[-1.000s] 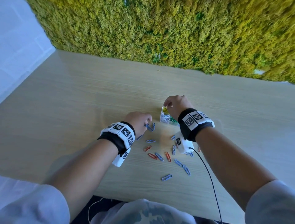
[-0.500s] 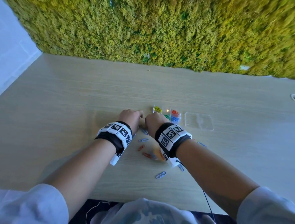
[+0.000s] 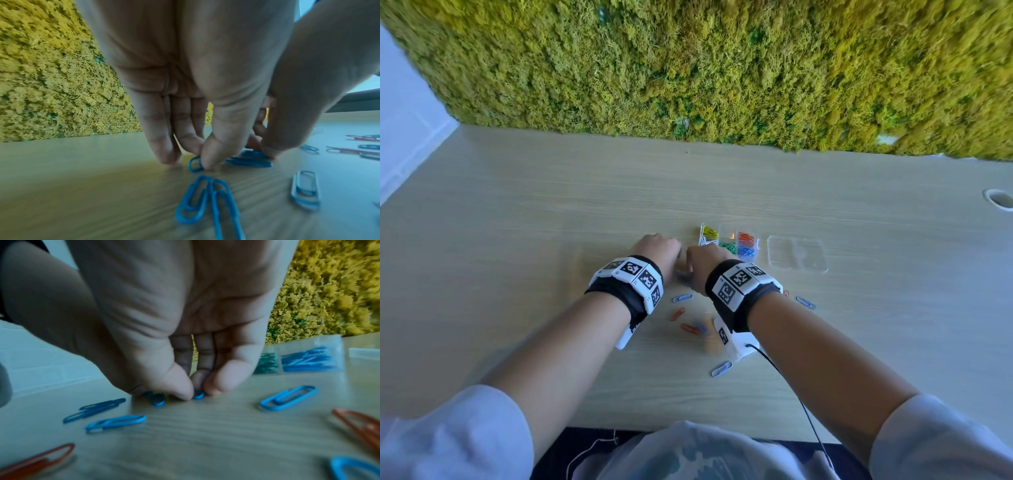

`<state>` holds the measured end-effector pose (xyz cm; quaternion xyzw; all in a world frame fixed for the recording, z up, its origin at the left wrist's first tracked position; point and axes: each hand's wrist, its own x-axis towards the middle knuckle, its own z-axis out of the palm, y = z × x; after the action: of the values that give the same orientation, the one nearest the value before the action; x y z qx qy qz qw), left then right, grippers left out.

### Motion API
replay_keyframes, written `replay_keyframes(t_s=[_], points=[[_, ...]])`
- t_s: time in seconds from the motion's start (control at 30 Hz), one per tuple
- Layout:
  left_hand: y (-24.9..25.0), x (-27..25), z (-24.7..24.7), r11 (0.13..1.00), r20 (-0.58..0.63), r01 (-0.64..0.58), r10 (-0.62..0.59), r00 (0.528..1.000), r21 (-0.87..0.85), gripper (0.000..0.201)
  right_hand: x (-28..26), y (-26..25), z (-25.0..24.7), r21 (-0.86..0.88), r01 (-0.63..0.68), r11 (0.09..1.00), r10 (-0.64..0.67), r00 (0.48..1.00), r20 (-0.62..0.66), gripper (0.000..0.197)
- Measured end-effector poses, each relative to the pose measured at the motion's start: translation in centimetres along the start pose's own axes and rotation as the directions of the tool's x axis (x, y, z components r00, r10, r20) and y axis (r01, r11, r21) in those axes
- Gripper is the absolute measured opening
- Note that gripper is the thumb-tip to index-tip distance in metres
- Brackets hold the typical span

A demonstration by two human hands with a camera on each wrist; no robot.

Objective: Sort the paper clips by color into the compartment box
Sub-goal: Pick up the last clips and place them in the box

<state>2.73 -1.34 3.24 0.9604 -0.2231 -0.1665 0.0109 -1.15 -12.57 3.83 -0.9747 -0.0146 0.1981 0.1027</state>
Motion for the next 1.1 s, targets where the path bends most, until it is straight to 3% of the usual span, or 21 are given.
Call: replay_keyframes(t_s=[0.2,0.4,0.57,0.67,0.83,1.0,1.1], points=[[-0.6,-0.7,-0.4,0.966,0.022,0.043,-0.039,0.999,-0.254,0.022,-0.1,-0.1,-0.9,-0.044,-0.013,0.999,0.017,0.996,0.092,0.036],[-2.4,-1.4,-0.2,0.822,0.055,0.180,-0.178,0.982,-0.540,0.020,-0.2,0.4,-1.6,0.103,-0.039,0.994,0.040,0.999,-0.009,0.032],[-3.7,-2.0,0.2,0.833,0.101,0.241,-0.221,0.970,-0.499,0.012,0.6,-0.4,-0.8,0.219,-0.075,0.973,0.066,0.997,0.048,0.028],[-3.7,-2.8,0.4,0.892,0.129,0.227,-0.191,0.973,-0.392,0.003,0.6,-1.0,-0.3,0.087,-0.093,0.992,0.085,0.991,0.099,0.026],[-3.2,-2.9,1.0,0.965,0.113,0.158,-0.136,0.984,-0.212,0.014,0.7,-1.4,0.1,-0.037,-0.073,0.997,0.075,0.995,0.060,0.033],[-2.6,-2.9,1.4,0.970,0.135,0.156,-0.132,0.982,-0.186,0.018,0.7,-1.1,0.2,-0.016,-0.086,0.996,0.087,0.991,0.103,0.033],[-2.9,-2.8,1.3,0.937,0.143,0.189,-0.152,0.978,-0.295,0.014,0.5,-0.4,0.0,0.079,-0.083,0.993,0.075,0.992,0.105,0.031]])
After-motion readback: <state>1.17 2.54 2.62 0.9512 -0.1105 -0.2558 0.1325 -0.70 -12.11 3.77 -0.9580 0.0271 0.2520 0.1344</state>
